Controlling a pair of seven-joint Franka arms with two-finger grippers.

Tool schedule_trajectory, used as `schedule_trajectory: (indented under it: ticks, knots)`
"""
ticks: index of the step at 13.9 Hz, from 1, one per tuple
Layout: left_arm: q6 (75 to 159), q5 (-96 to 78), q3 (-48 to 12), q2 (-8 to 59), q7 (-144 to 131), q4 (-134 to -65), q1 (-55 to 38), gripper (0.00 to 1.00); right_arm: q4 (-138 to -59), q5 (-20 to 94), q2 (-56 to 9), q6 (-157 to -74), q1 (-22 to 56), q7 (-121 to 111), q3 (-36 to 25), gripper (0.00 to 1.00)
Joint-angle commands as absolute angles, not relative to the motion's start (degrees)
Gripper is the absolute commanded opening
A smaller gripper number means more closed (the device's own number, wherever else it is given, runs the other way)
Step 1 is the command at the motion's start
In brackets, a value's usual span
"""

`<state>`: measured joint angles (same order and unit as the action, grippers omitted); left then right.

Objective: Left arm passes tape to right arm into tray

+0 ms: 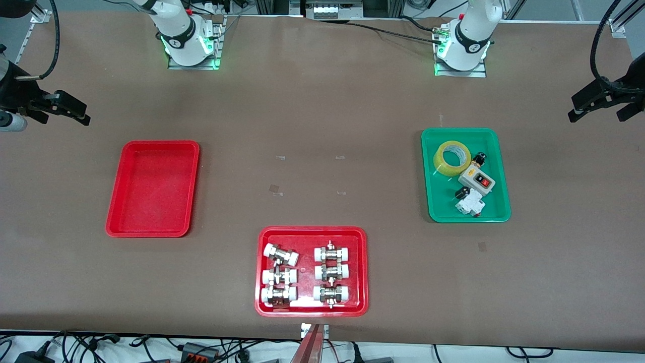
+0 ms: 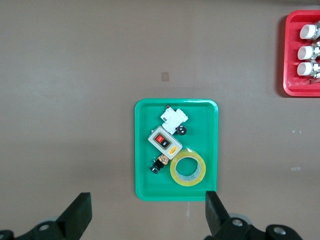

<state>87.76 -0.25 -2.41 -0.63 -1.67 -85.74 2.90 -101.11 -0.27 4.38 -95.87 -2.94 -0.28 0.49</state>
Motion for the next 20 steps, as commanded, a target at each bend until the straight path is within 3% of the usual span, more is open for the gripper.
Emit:
schedule_trajectory:
  ticks: [1, 5, 11, 18, 20]
  knots:
    - [87.2, -1.2, -2.6, -1.6, -2.0, -86.0, 3.1, 1.0, -100.4, -0.1, 5.1, -94.6, -2.9, -0.8, 0.4, 1.0]
    - [87.0, -1.2, -3.4, -1.5, -2.1, -87.4, 2.7, 1.0, -100.2, -0.1, 5.0, -94.7, -2.9, -0.3, 0.4, 1.0]
    - [88.6, -1.3, -9.5, -1.6, -5.3, -101.0, 2.8, 1.0, -99.8, 0.0, 4.5, -96.2, -2.9, -0.1, 0.6, 1.0]
    - [113.0, -1.4, -10.1, -2.3, -5.3, -128.3, 3.1, 1.0, -99.3, -0.2, 3.9, -95.5, -3.2, -1.1, 0.5, 1.0]
    - [119.1, -1.4, -10.1, 1.0, -5.5, -131.9, 3.4, 1.0, -99.3, -0.2, 3.7, -95.5, -3.3, -1.0, 0.4, 1.0]
